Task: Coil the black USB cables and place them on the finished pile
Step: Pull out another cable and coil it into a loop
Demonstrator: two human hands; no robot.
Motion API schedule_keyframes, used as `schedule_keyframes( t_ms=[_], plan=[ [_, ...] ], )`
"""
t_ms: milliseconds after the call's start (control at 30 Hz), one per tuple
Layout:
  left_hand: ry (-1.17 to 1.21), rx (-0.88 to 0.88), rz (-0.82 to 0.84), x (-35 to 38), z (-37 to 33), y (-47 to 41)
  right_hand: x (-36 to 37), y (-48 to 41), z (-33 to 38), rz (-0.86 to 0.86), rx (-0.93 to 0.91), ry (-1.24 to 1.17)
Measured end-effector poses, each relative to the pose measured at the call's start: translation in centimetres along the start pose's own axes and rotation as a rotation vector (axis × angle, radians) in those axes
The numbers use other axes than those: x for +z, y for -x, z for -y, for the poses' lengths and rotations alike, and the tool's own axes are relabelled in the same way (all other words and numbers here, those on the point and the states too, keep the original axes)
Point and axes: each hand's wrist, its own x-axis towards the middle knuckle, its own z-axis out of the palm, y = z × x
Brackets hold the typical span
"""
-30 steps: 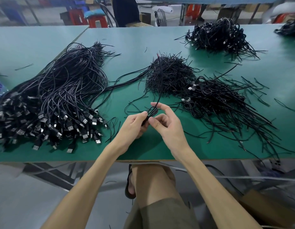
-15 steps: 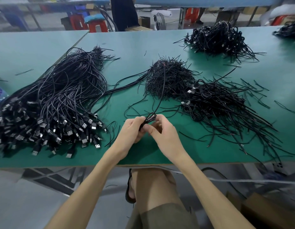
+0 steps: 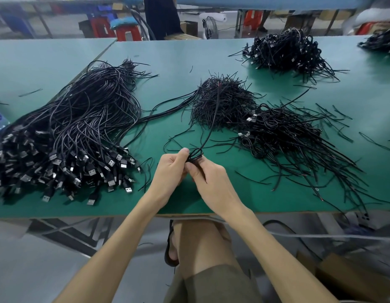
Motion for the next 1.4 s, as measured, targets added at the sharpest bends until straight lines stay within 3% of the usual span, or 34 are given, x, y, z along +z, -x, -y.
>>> schedule_keyframes(
  t_ms=[900, 1233, 1400],
  plan=[
    [0.017, 0.033, -0.021, 0.3, 0.2, 0.1, -0.4, 0.0, 0.1, -0.058, -0.034, -0.122],
    [0.024, 0.145, 0.047, -0.6, 0.7, 0.1, 0.1, -0.2, -0.4, -0.104, -0.064, -0.051],
    [0.099, 0.119, 0.12, -0.9, 0.9, 0.1, -0.6, -0.4, -0.3, -0.019, -0.042, -0.046]
  ],
)
